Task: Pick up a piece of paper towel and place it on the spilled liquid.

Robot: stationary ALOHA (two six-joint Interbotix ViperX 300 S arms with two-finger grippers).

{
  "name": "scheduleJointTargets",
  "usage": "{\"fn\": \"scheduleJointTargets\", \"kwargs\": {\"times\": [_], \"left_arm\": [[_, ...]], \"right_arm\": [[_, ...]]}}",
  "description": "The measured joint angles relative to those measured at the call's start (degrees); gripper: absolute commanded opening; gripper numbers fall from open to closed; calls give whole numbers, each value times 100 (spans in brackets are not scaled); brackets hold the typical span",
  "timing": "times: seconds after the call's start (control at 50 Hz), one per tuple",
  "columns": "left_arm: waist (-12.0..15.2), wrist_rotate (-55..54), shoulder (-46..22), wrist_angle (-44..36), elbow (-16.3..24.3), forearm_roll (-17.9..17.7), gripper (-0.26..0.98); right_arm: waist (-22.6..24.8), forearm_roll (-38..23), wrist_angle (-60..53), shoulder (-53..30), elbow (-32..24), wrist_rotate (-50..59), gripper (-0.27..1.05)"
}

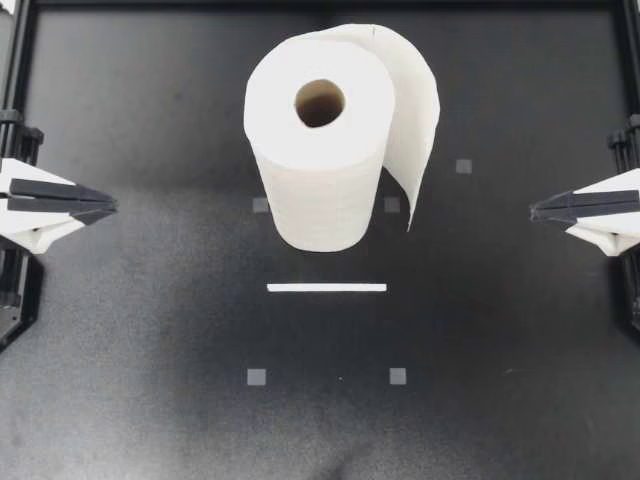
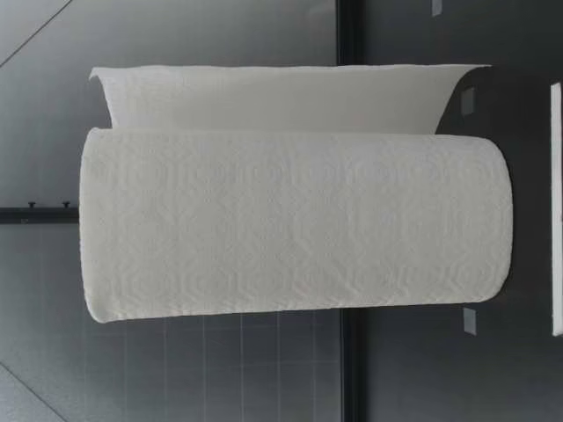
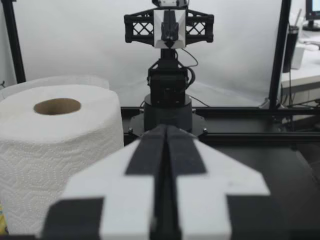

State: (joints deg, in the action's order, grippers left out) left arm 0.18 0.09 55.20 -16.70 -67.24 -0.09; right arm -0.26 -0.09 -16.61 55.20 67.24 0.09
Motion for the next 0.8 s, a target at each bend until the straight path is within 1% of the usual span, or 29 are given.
{"fn": "scheduleJointTargets", "kwargs": {"times": [0.06, 0.18, 0.3, 0.42, 0.5, 0.62, 0.7, 0.8], "left_arm": [[26, 44, -9, 0, 9, 0, 11], [88, 9, -70, -9, 53, 0, 11], [114, 18, -334, -9, 246, -18, 11], [272, 18, -817, 0, 606, -26, 11], [448, 26, -1187, 9, 914, -26, 10], [694, 62, -1775, 149, 1380, -26, 10], [835, 62, -2109, 413, 1696, -26, 10], [976, 79, -2531, 853, 2083, -9, 10]], "right_arm": [[0, 0, 0, -18, 9, 0, 7], [-18, 0, 299, -167, -26, 9, 7], [-158, -18, 1494, -501, -448, 0, 7], [-264, -272, 3199, -853, -1151, -44, 7], [-264, -589, 4087, -993, -1582, -35, 7], [-185, -1055, 4816, -1063, -2057, 26, 7], [141, -1591, 5221, -1187, -2268, 211, 7], [677, -2593, 5792, -1477, -2470, 1072, 7]]}}
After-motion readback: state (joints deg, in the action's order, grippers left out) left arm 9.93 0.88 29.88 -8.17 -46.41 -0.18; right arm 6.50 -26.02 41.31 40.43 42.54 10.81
